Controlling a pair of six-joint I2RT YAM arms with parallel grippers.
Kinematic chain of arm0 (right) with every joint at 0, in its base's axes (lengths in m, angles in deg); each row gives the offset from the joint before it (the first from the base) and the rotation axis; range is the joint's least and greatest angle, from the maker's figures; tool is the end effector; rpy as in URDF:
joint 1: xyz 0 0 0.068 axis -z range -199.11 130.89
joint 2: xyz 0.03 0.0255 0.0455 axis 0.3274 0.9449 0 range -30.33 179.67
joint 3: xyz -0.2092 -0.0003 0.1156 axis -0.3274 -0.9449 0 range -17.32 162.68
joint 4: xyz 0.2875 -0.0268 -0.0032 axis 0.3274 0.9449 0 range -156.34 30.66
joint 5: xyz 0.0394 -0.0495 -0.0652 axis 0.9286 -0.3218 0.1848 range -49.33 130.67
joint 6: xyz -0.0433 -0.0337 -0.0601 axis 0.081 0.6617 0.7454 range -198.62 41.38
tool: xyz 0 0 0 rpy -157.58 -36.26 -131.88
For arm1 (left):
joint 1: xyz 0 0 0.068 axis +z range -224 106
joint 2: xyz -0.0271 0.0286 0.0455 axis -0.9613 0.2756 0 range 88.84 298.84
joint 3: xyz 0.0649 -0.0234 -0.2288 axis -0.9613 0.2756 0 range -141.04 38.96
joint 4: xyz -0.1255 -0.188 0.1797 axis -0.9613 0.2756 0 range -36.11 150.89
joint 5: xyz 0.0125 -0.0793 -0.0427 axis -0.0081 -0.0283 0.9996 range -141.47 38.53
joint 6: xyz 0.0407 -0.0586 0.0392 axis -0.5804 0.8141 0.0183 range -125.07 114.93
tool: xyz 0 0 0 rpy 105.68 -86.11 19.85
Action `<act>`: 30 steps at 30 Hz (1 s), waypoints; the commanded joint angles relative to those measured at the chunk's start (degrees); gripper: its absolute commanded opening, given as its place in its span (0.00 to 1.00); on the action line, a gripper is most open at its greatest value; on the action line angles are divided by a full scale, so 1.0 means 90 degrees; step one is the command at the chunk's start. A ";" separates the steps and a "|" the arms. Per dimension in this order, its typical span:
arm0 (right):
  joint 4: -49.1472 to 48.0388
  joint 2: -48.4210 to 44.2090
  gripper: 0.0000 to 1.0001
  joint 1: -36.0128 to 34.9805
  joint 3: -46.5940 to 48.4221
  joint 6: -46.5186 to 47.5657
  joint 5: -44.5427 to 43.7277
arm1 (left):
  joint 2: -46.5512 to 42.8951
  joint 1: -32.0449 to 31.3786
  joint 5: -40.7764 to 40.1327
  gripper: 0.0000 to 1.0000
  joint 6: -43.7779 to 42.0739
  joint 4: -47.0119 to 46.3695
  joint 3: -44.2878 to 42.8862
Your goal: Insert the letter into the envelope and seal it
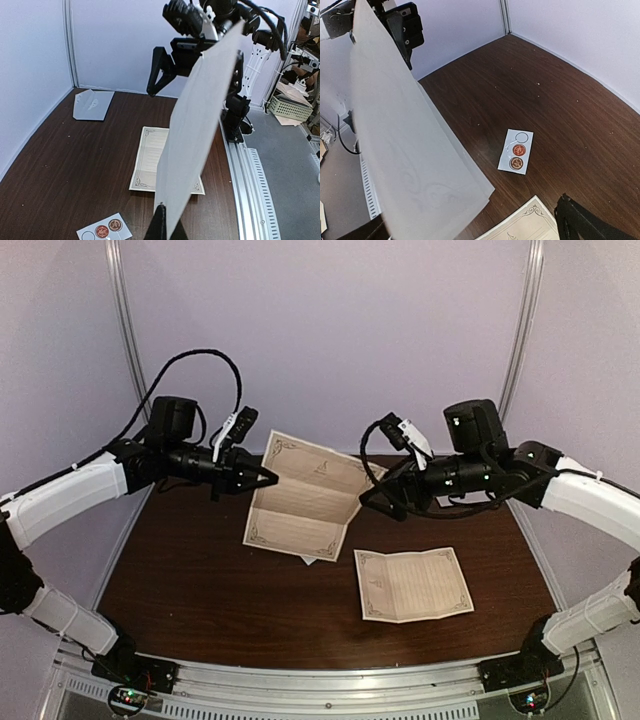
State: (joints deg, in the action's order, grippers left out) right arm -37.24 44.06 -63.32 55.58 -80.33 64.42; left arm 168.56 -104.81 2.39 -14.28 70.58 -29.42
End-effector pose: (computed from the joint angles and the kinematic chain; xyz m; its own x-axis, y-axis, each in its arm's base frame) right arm 0.2332 0.2667 0.3163 -0.3912 -0.3423 -0.8543 -0.8754 0.4248 0.2306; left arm 0.2814 -0.2342 0.2893 -0.2521 0.2603 -0.9321 0.9671 0.1009 -0.2334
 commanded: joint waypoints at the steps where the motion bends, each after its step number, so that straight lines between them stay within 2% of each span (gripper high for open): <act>1: -0.2831 -0.0334 1.00 0.0015 -0.1128 -0.1129 0.0292 | -0.0416 0.0059 0.0291 0.00 0.0454 -0.0900 0.0208; 7: -0.4282 -0.0411 0.98 0.0010 -0.1606 -0.1634 0.1007 | -0.0681 0.0089 0.0376 0.00 0.0847 -0.1402 0.0428; 10: -0.4568 -0.0267 0.84 0.0005 -0.1616 -0.1869 0.1368 | -0.0713 0.0093 0.0463 0.00 0.1001 -0.1641 0.0513; 14: -0.4870 -0.0083 0.55 -0.0054 -0.1616 -0.2102 0.1716 | -0.0722 0.0093 0.0457 0.00 0.1279 -0.1813 0.0596; 16: -0.4931 -0.0038 0.45 -0.0096 -0.1607 -0.2146 0.1771 | -0.0723 0.0093 0.0467 0.00 0.1385 -0.2056 0.0652; 18: -0.4945 -0.0006 0.40 -0.0116 -0.1597 -0.2155 0.1827 | -0.0735 0.0093 0.0470 0.00 0.1521 -0.2235 0.0721; 23: -0.4951 0.0085 0.40 -0.0127 -0.1606 -0.2162 0.1872 | -0.0745 0.0093 0.0576 0.00 0.1767 -0.2533 0.0810; 24: -0.4975 0.0101 0.36 -0.0127 -0.1606 -0.2170 0.1881 | -0.0727 0.0093 0.0593 0.00 0.1767 -0.2530 0.0811; 30: -0.5049 0.0120 0.00 -0.0127 -0.1601 -0.2245 0.1659 | -0.0672 0.0093 0.0652 0.01 0.1759 -0.2485 0.0782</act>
State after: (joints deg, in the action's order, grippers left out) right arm -80.78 45.11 -64.15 41.16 -99.87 80.40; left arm 162.75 -104.37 6.48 0.69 51.33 -22.32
